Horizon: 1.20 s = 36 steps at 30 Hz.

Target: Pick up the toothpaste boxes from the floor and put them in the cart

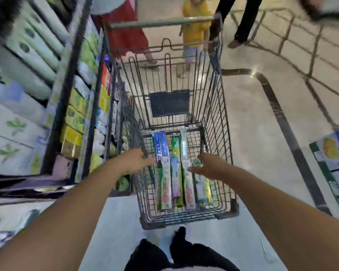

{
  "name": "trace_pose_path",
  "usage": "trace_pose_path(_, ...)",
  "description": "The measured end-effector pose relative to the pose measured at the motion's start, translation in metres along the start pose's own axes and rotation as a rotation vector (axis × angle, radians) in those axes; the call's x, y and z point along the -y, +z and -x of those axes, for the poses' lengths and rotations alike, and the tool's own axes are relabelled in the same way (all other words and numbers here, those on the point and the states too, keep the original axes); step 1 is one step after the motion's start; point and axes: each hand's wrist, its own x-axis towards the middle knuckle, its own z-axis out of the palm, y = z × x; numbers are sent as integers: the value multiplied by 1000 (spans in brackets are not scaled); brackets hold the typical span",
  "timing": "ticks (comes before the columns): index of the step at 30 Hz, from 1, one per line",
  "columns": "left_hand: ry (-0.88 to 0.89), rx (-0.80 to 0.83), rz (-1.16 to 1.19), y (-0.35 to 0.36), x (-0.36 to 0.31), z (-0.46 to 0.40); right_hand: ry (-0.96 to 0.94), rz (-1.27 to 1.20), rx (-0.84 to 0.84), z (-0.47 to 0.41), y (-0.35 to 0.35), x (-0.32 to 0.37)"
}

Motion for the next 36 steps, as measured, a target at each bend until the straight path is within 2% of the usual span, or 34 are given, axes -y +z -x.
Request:
trace_pose_path(6, 35, 47, -35, -11, 40, 81, -111, 243, -91, 51, -13, 55)
trace_pose_path(12, 54, -115, 32, 11, 115, 166, -220, 370, -41, 97, 46, 139)
trace_pose_path(21, -190, -292, 202, 79, 316, 328, -511, 549, 6, 184, 198, 287)
trace_pose_path(24, -255, -311, 292, 108, 364, 386, -583, 618, 44, 215, 249, 328)
trace_pose_path(29, -451, -431, 357, 151, 442, 455, -683, 693, 103, 254, 309, 385)
trace_pose_path(32, -510, -487, 402, 172, 479, 485, -746, 697, 132, 259, 340, 415)
trace_pose_path(36, -596, -482, 497, 192, 518, 509, -803, 769, 228, 251, 382, 456)
